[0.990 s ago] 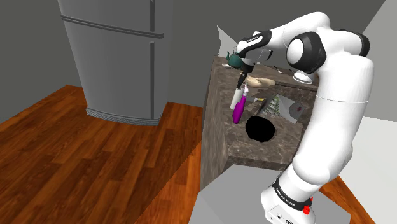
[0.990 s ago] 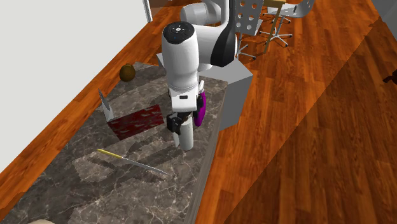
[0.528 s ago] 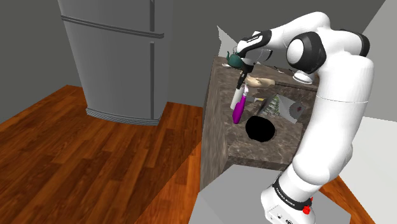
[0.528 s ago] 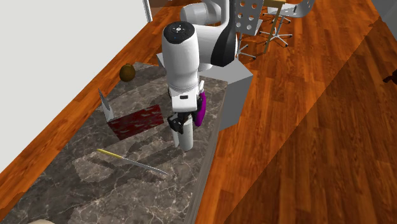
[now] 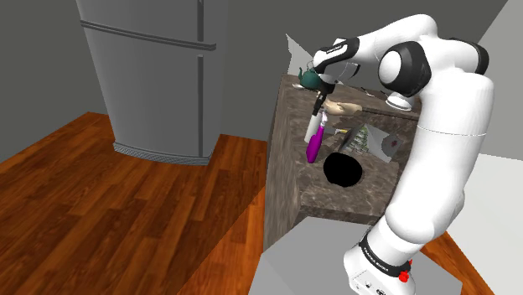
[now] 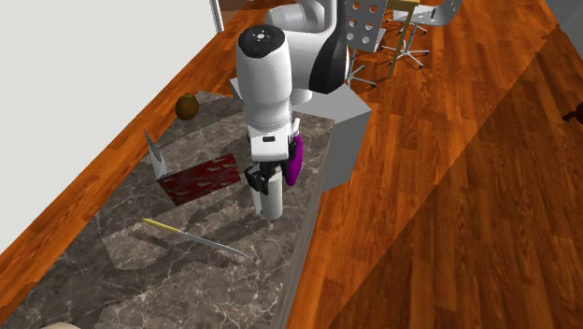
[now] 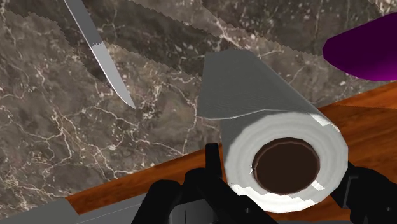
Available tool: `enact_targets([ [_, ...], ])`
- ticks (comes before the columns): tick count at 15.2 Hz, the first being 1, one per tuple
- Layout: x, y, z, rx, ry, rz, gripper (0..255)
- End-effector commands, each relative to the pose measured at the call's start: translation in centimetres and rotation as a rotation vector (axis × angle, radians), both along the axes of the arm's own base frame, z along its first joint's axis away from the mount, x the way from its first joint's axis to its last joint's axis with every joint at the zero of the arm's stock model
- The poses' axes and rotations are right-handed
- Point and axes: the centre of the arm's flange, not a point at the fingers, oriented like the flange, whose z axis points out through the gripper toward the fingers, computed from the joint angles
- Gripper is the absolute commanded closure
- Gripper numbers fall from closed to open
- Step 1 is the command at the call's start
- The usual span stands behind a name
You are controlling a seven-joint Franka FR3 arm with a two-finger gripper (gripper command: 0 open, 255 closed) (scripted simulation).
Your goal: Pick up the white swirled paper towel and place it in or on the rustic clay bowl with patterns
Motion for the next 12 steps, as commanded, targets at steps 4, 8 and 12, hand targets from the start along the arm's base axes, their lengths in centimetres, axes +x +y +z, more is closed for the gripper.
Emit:
enact_targets([
  [4, 0.0, 0.1, 2.6, 0.0, 0.0, 0.0, 255],
  [8, 0.0, 0.1, 4.7, 0.0, 0.0, 0.0, 255],
  [12, 0.0, 0.1, 6.9, 0.0, 0.0, 0.0, 255],
])
